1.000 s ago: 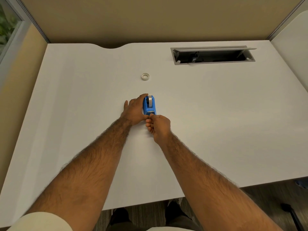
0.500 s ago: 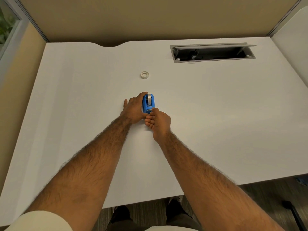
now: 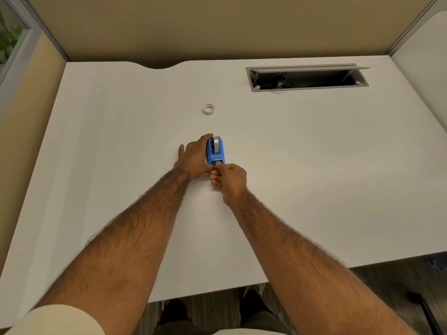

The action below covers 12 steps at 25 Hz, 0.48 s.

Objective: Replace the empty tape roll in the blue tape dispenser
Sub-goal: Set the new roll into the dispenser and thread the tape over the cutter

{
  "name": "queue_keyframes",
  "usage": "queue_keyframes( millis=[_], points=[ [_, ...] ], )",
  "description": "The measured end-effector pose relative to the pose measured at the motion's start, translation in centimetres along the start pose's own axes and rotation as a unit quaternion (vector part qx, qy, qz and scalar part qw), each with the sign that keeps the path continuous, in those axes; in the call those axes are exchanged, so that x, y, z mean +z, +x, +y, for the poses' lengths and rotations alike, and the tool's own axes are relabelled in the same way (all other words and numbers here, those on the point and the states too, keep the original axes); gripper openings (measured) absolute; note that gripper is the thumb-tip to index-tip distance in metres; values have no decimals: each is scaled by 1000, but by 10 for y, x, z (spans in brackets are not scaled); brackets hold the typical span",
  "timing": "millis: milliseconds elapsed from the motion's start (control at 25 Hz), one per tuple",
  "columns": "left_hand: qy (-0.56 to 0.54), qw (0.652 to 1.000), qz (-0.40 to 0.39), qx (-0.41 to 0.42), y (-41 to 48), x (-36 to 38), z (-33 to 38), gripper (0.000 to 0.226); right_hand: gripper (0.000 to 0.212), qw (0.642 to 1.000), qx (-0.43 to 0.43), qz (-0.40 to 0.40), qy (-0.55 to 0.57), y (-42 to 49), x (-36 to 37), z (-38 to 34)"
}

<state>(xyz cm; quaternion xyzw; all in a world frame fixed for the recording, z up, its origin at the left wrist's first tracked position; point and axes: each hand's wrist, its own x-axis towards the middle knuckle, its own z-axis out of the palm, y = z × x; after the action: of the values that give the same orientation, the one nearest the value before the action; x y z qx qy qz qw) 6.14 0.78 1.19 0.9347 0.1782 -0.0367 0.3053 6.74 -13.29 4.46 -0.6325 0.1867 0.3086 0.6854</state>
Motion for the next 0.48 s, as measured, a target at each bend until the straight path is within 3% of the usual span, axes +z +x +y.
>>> queue_keyframes(
  millis=[240, 480],
  points=[
    [8, 1000, 0, -9, 1, -2, 3, 98, 18, 1000, 1, -16, -15, -2, -1, 2],
    [14, 999, -32, 4, -9, -6, -3, 114, 14, 994, 7, -55, -91, -5, -13, 3]
  ],
)
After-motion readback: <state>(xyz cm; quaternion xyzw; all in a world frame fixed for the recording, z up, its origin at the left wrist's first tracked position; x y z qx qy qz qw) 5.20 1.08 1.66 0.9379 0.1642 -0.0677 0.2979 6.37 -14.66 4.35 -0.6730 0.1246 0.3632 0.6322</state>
